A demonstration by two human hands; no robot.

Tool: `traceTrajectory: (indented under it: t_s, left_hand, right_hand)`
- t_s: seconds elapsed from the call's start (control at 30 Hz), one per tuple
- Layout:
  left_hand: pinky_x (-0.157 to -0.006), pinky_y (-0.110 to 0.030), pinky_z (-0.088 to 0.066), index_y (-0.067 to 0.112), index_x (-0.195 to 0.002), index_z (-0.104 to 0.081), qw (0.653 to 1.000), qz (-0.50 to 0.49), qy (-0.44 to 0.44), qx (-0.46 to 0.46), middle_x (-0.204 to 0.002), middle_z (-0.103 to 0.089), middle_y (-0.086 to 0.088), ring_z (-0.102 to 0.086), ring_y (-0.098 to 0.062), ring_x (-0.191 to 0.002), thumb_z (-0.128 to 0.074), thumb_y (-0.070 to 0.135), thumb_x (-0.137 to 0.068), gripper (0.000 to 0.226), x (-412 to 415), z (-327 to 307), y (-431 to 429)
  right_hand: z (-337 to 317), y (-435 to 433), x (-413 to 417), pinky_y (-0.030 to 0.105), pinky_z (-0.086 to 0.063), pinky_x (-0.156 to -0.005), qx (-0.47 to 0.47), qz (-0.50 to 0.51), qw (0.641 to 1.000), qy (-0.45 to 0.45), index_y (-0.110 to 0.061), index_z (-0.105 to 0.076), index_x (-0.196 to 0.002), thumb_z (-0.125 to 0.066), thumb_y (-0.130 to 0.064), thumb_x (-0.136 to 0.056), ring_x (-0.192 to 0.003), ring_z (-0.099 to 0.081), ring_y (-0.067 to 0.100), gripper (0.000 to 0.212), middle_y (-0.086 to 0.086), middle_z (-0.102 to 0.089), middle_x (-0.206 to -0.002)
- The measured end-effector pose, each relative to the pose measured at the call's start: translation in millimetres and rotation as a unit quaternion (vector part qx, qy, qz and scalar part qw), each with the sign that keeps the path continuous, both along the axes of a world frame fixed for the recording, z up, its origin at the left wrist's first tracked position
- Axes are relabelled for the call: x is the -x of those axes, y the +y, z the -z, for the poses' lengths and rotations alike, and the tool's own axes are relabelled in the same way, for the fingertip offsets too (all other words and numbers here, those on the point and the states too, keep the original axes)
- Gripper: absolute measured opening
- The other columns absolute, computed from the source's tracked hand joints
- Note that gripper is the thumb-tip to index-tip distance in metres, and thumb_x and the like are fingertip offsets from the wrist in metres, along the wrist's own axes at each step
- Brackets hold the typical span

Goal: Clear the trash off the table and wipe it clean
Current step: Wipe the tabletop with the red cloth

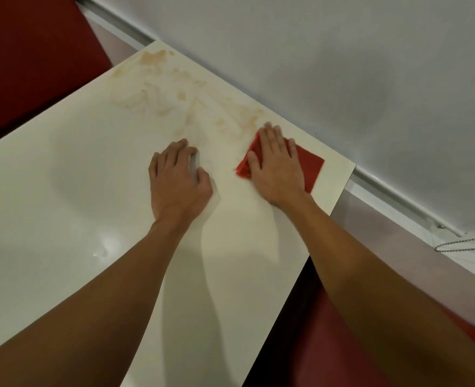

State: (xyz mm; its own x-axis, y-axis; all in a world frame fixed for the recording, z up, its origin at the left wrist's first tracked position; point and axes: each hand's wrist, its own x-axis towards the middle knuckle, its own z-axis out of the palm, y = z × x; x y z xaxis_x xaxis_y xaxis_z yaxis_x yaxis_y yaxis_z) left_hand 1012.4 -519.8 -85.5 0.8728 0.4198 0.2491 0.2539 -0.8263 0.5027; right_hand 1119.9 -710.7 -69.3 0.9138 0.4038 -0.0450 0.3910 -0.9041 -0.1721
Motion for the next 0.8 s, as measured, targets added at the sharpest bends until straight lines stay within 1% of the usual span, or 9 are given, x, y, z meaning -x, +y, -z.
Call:
traceTrajectory:
  t_s: [0.07,0.1,0.27,0.37,0.47,0.57,0.63,0.7,0.8]
  left_hand:
    - [-0.125,-0.046,-0.022,0.02,-0.131,-0.061,1.0,0.002,0.0,0.003,-0.153,-0.051,0.003,-0.04,-0.019,-0.145,-0.048,0.034,-0.089,0.046,0.0,-0.1,0.2]
    - [-0.126,-0.045,-0.022,0.02,-0.131,-0.061,1.0,0.0,0.001,0.001,-0.153,-0.051,0.003,-0.04,-0.018,-0.146,-0.047,0.035,-0.089,0.047,0.2,-0.1,0.5]
    - [-0.127,-0.044,-0.02,0.019,-0.132,-0.061,1.0,-0.005,0.005,-0.002,-0.153,-0.051,0.003,-0.039,-0.018,-0.147,-0.048,0.034,-0.089,0.048,-0.1,0.1,0.6]
    - [-0.127,-0.044,-0.02,0.02,-0.132,-0.061,1.0,-0.005,0.008,-0.003,-0.153,-0.051,0.004,-0.039,-0.017,-0.147,-0.049,0.033,-0.088,0.047,0.2,-0.7,0.6]
    - [-0.127,-0.043,-0.02,0.02,-0.132,-0.061,1.0,-0.008,0.011,-0.005,-0.154,-0.051,0.004,-0.039,-0.017,-0.147,-0.05,0.033,-0.089,0.047,0.5,-0.6,-0.8]
    - [-0.127,-0.042,-0.019,0.02,-0.132,-0.061,1.0,-0.012,0.008,-0.004,-0.154,-0.051,0.004,-0.039,-0.017,-0.147,-0.049,0.032,-0.089,0.047,0.8,-0.2,-0.9]
    - [-0.127,-0.042,-0.019,0.019,-0.132,-0.062,1.0,-0.013,0.004,0.0,-0.153,-0.052,0.004,-0.04,-0.017,-0.147,-0.05,0.032,-0.089,0.046,0.2,-0.3,-1.4]
    - [-0.127,-0.042,-0.019,0.019,-0.132,-0.061,1.0,-0.012,0.004,0.003,-0.153,-0.052,0.004,-0.04,-0.018,-0.147,-0.05,0.032,-0.089,0.046,0.4,-0.9,-1.4]
    - [-0.127,-0.043,-0.02,0.02,-0.132,-0.061,1.0,-0.012,0.005,-0.001,-0.153,-0.052,0.004,-0.04,-0.017,-0.147,-0.049,0.033,-0.089,0.047,0.0,-0.7,-1.8]
  right_hand:
    - [1.9,-26.1,15.9,0.041,0.002,-0.131,0.0,-0.068,0.998,-0.007,-0.019,-0.006,-0.168,-0.016,-0.054,-0.11,-0.161,0.006,0.012,0.068,-0.004,0.001,-0.176]
    - [3.6,-36.5,15.3,0.041,0.0,-0.131,0.001,-0.061,0.998,-0.013,-0.02,-0.008,-0.168,-0.016,-0.055,-0.11,-0.161,0.005,0.011,0.068,-0.005,-0.001,-0.176]
    - [5.1,-3.5,-27.2,0.048,0.0,-0.131,0.009,0.1,0.995,-0.003,-0.012,-0.003,-0.167,-0.012,-0.054,-0.108,-0.162,0.006,0.019,0.073,0.004,0.002,-0.176]
    - [1.5,9.5,-14.1,0.046,0.001,-0.131,0.001,0.006,1.0,0.002,-0.014,-0.003,-0.167,-0.013,-0.053,-0.109,-0.162,0.007,0.017,0.071,0.001,0.002,-0.176]
    - [2.6,-28.1,17.2,0.041,0.0,-0.131,0.004,-0.113,0.994,-0.011,-0.021,-0.005,-0.168,-0.018,-0.055,-0.111,-0.161,0.007,0.01,0.067,-0.006,0.001,-0.176]
    - [4.1,-43.3,-1.6,0.044,-0.003,-0.132,0.007,-0.032,0.999,-0.017,-0.02,-0.007,-0.168,-0.017,-0.054,-0.11,-0.161,0.006,0.011,0.068,-0.005,-0.001,-0.176]
    - [4.9,-18.8,-24.2,0.047,-0.002,-0.131,0.013,0.06,0.998,-0.009,-0.015,-0.005,-0.168,-0.012,-0.054,-0.109,-0.161,0.006,0.016,0.071,0.0,0.001,-0.176]
    - [3.4,10.1,-34.7,0.048,0.0,-0.131,0.007,0.083,0.997,0.004,-0.012,-0.003,-0.167,-0.012,-0.052,-0.108,-0.162,0.008,0.018,0.072,0.003,0.002,-0.176]
    - [2.4,13.0,-15.5,0.046,0.0,-0.131,0.006,-0.038,0.999,0.0,-0.015,-0.003,-0.168,-0.011,-0.051,-0.11,-0.161,0.008,0.014,0.069,0.0,0.002,-0.176]
